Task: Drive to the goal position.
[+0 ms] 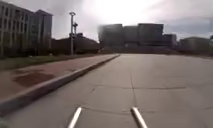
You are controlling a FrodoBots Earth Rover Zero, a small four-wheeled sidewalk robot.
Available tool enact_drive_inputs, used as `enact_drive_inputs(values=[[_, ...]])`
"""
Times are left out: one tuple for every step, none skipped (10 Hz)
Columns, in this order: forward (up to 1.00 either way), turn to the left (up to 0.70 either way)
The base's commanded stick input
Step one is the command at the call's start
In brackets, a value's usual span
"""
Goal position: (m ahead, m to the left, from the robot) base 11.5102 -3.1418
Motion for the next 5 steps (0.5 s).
enact_drive_inputs(values=[[1.0,-0.27],[1.0,-0.27],[1.0,-0.27],[1.0,-0.27],[1.0,-0.27]])
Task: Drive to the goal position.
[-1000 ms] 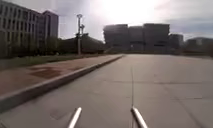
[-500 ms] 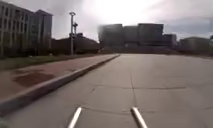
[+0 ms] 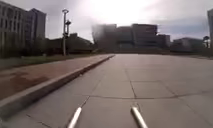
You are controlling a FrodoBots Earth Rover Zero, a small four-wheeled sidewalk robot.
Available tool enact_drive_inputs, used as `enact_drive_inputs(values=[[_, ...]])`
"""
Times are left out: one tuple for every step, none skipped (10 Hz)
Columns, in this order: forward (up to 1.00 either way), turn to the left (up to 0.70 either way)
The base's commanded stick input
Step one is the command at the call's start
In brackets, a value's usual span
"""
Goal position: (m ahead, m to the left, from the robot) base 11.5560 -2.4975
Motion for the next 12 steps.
enact_drive_inputs(values=[[1.0,-0.27],[1.0,-0.27],[1.0,-0.27],[1.0,-0.27],[1.0,-0.27],[1.0,-0.27],[1.0,-0.27],[1.0,-0.27],[1.0,-0.27],[1.0,-0.27],[1.0,-0.27],[1.0,-0.27]])
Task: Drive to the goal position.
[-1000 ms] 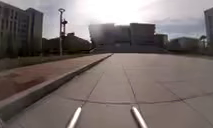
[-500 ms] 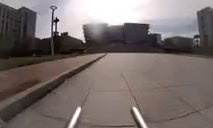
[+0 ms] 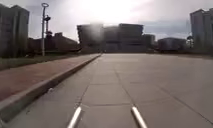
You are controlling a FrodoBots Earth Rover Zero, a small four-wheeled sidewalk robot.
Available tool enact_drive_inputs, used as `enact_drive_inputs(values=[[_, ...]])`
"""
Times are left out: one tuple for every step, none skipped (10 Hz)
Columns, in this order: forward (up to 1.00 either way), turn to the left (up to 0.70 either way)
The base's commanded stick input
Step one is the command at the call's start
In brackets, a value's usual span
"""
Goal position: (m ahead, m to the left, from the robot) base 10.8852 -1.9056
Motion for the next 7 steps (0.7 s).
enact_drive_inputs(values=[[1.0,-0.27],[1.0,-0.27],[1.0,-0.27],[1.0,-0.27],[1.0,-0.27],[1.0,-0.27],[1.0,-0.27]])
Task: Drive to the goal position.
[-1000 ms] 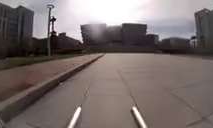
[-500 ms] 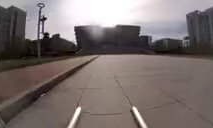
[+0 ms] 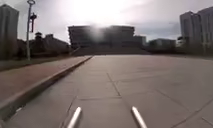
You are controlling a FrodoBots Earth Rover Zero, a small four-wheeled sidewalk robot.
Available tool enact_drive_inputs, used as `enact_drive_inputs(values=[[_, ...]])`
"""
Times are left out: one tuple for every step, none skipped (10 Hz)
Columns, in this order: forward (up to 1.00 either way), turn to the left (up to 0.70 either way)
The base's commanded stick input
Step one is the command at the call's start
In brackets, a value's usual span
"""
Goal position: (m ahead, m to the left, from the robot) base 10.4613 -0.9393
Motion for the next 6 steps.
enact_drive_inputs(values=[[1.0,-0.27],[1.0,-0.27],[1.0,-0.27],[1.0,-0.27],[1.0,-0.27],[1.0,-0.19]])
